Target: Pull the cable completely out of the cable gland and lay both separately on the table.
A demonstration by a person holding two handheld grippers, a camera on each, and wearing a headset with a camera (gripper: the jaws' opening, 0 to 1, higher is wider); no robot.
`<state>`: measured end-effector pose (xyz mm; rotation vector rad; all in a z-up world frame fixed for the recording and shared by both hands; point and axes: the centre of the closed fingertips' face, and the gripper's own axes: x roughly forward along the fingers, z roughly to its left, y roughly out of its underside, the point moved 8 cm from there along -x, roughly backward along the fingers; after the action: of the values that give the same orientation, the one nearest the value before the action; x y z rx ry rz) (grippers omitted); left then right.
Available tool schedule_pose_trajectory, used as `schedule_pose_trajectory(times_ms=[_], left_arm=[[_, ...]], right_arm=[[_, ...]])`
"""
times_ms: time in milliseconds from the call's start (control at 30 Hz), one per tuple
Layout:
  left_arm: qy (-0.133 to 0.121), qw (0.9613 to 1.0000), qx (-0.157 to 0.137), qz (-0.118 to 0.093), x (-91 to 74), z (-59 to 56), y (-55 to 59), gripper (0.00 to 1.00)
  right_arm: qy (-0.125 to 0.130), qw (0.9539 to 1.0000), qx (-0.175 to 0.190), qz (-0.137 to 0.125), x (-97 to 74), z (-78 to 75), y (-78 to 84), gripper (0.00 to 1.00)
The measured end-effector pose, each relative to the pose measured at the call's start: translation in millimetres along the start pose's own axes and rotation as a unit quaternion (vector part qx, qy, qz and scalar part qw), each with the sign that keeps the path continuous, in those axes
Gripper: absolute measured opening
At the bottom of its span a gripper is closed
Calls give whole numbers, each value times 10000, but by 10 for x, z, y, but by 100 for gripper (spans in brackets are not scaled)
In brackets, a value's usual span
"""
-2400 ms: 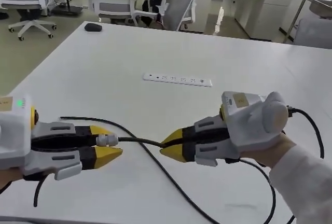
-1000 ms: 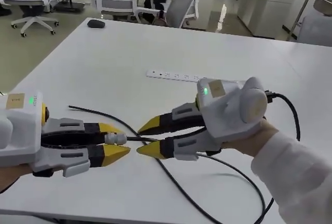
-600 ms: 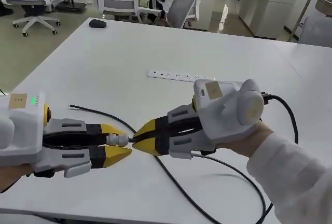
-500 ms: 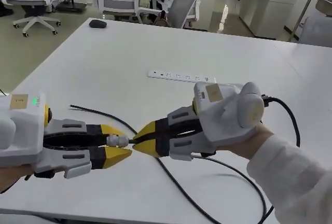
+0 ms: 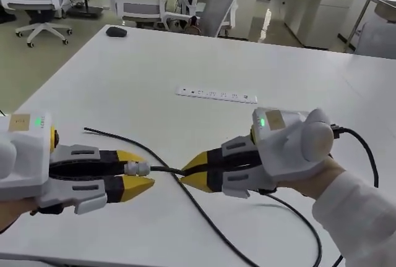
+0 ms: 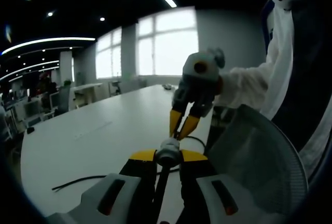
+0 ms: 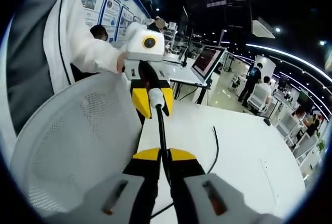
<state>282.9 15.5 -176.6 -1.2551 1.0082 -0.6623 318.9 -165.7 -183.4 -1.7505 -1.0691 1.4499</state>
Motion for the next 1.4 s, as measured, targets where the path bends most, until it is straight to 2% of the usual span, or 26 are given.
schedule_pose_trajectory(times_ms=[433, 1000, 1100, 1200, 1300, 1400], left_arm=[[-26, 10000, -21, 4, 2, 10, 1, 18], [-10, 10000, 50, 5, 16, -3, 1, 18], [17, 10000, 55, -11, 21, -13, -3, 18], [39, 10000, 67, -20, 24, -20, -6, 18], [28, 10000, 71, -24, 23, -16, -6, 18], [15, 10000, 81, 8, 24, -13, 2, 18]], right_arm=[[255, 9990, 359, 122, -223, 16, 230, 4], [183, 9987, 446, 166, -196, 50, 257, 4], [68, 9983, 515, 262, -181, 67, 253, 6], [54, 9986, 369, 372, -143, 78, 212, 14], [93, 9990, 376, 225, -114, 40, 125, 18], [116, 9995, 292, 103, -88, 5, 15, 17]])
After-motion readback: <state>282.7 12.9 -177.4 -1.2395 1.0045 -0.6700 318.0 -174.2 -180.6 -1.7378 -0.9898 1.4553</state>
